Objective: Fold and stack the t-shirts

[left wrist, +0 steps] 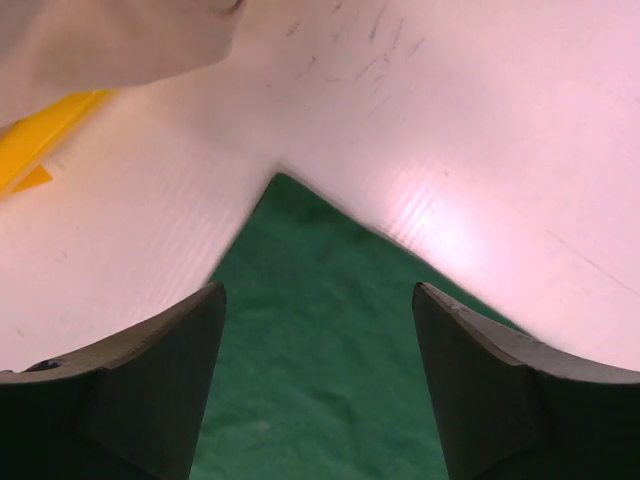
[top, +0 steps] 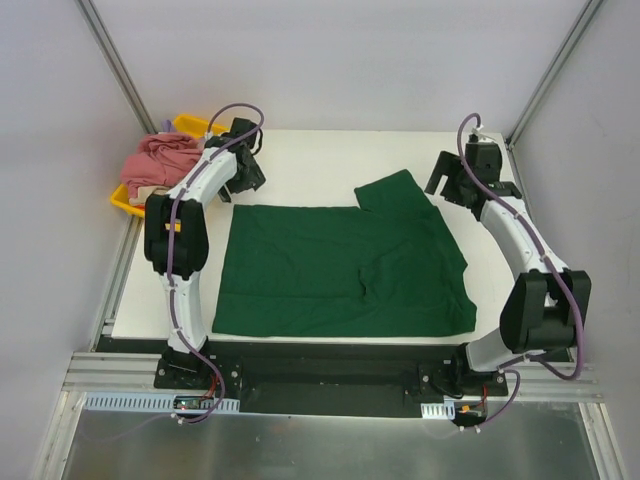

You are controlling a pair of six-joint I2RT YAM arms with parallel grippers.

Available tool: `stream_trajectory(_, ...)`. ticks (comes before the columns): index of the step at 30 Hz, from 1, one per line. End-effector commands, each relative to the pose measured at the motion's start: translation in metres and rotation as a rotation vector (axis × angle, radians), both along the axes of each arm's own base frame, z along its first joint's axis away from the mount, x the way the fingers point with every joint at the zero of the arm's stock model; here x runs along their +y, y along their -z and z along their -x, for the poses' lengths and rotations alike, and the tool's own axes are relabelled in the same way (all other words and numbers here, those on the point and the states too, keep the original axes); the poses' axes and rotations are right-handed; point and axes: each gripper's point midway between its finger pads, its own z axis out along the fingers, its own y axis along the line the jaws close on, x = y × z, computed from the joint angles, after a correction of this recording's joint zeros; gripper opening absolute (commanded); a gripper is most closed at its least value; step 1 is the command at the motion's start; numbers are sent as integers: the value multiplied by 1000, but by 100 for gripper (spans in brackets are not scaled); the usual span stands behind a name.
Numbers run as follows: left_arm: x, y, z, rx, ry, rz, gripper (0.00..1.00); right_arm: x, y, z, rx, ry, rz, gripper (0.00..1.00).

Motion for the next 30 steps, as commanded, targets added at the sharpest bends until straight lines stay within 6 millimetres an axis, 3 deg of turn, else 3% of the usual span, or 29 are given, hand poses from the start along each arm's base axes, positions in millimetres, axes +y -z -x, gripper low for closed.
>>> stream_trajectory(1, 19, 9, 1, 80, -39, -64, 71, -2, -7, -28, -38, -28, 37, 96)
stream_trajectory(6, 23, 31, -4, 116, -71, -53, 60, 1, 10, -33, 1, -54, 46, 96)
stream_trajectory(13, 28, 52, -3, 143, -111, -81, 46, 4, 19, -38, 11, -101, 55, 96)
stream_trajectory(18, 31, 62, -4, 151, -141, -101, 42, 9, 22, -46, 7, -138, 54, 96)
stream_trajectory(22, 35, 69, 1, 165, -173, -112, 38, 26, 19, -70, -35, -201, -3, 96)
stream_trajectory(24, 32, 72, -1, 169, -169, -94, 35, 26, 21, -85, -29, -160, -22, 96)
stream_trajectory(28, 28, 80, 3, 190, -168, -77, 31, 30, 15, -132, -60, -113, -55, 96)
stream_trajectory(30, 26, 81, 6, 197, -170, -65, 22, 32, 22, -154, -48, -95, -53, 96)
